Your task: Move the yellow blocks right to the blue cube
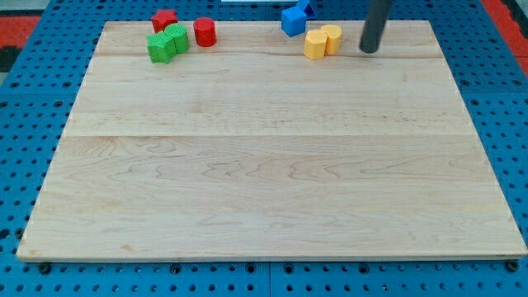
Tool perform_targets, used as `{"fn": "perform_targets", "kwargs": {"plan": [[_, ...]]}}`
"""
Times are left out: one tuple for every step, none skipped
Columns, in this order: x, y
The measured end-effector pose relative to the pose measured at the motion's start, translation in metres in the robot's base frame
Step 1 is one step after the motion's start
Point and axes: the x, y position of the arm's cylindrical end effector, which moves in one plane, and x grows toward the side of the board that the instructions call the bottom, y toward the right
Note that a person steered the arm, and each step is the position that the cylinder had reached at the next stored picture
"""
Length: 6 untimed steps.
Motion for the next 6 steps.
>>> {"fn": "perform_targets", "kwargs": {"plan": [[0.018, -0.050], [0.025, -0.099], [-0.017, -0.059], [-0.010, -0.077], [0.021, -0.018], [-0.011, 0.003]]}}
